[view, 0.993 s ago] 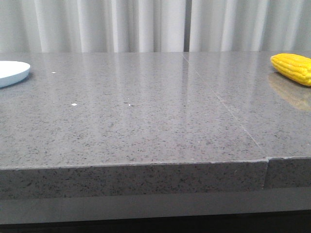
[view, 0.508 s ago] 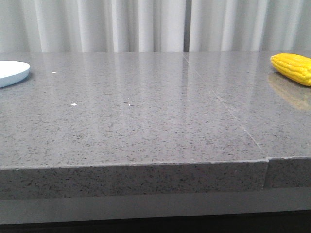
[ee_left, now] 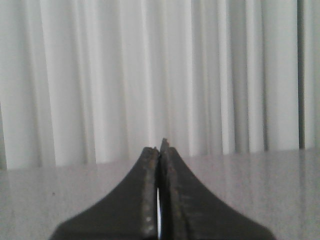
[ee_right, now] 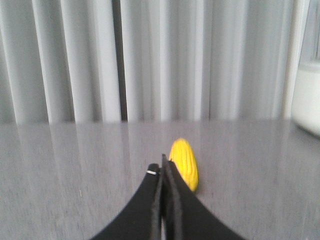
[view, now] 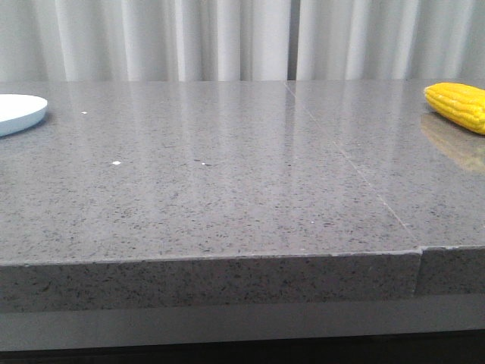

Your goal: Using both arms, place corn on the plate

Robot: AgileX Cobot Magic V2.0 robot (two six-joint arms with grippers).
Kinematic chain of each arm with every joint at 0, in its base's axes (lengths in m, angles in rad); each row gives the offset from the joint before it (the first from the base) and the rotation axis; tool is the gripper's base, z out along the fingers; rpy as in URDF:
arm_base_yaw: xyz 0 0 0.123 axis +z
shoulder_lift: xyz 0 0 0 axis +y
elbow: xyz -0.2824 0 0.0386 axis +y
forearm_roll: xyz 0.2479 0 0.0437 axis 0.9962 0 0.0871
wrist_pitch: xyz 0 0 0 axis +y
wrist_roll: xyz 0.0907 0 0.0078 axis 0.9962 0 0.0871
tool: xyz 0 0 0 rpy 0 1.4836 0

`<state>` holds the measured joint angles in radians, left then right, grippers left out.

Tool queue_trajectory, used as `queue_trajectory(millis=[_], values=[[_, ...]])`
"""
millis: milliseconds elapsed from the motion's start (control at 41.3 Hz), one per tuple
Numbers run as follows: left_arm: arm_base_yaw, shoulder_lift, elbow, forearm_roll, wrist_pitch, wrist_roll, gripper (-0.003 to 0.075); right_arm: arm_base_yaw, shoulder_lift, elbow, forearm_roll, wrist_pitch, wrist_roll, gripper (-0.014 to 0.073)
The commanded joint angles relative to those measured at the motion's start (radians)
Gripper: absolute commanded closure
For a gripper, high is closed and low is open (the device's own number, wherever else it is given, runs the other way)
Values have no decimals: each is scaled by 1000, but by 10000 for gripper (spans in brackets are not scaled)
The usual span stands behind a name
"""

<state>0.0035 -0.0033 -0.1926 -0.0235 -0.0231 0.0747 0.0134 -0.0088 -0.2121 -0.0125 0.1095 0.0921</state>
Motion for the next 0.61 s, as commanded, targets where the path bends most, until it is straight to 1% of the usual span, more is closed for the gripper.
queue_trajectory(millis=[0, 169, 266, 339, 387, 436, 581], values=[[-7, 32, -153, -8, 11, -9, 740, 0, 59, -147, -8, -6, -5, 712], [-7, 170, -408, -8, 231, -9, 740, 0, 216, -348, -7, 108, -5, 712], [-7, 264, -522, -8, 368, -9, 741, 0, 308, -448, -7, 202, -5, 712], [-7, 324, -572, -8, 450, -9, 740, 0, 368, -506, -7, 282, -5, 712], [-7, 360, -591, -8, 478, -9, 740, 0, 403, -531, -7, 326, -5, 712], [-7, 385, -591, -8, 478, -9, 740, 0, 440, -545, -7, 365, -5, 712], [-7, 446, -580, -8, 492, -9, 741, 0, 527, -545, -7, 421, -5, 712]])
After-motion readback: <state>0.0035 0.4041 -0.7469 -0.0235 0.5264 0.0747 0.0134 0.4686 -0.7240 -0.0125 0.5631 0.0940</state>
